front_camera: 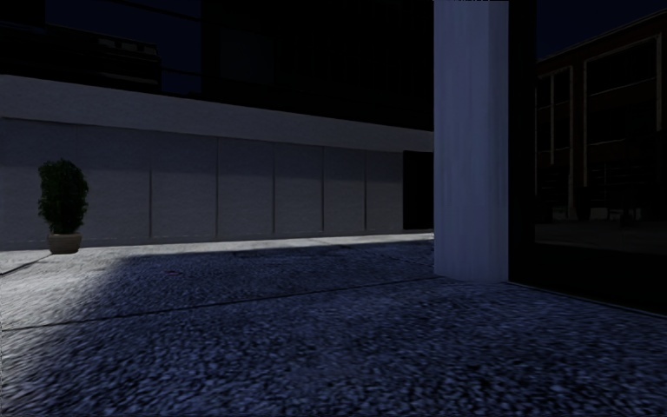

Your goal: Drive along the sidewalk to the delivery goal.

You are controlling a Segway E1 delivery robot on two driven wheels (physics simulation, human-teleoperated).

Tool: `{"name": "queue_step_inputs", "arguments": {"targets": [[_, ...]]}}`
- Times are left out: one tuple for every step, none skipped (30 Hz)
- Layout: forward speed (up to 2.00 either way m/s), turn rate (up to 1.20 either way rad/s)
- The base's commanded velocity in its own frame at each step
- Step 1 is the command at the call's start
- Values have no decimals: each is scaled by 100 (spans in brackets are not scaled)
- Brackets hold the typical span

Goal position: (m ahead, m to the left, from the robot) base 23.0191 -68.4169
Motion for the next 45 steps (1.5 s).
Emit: {"name": "queue_step_inputs", "arguments": {"targets": [[200,37],[200,37],[200,37],[200,37],[200,37],[200,37],[200,37],[200,37],[200,37],[200,36],[200,19],[200,0],[200,0],[200,0],[200,0],[200,0],[200,0],[200,0],[200,0],[200,0],[200,0],[200,0],[200,0],[200,0],[200,0],[200,0],[200,0],[200,-18],[200,-32],[200,-38],[200,-44],[200,-44],[200,-46],[200,-47],[200,-47],[200,-47],[200,-52],[200,-56],[200,-61],[200,-62],[200,-62],[200,-63],[200,-63],[200,-63],[200,-63]]}}
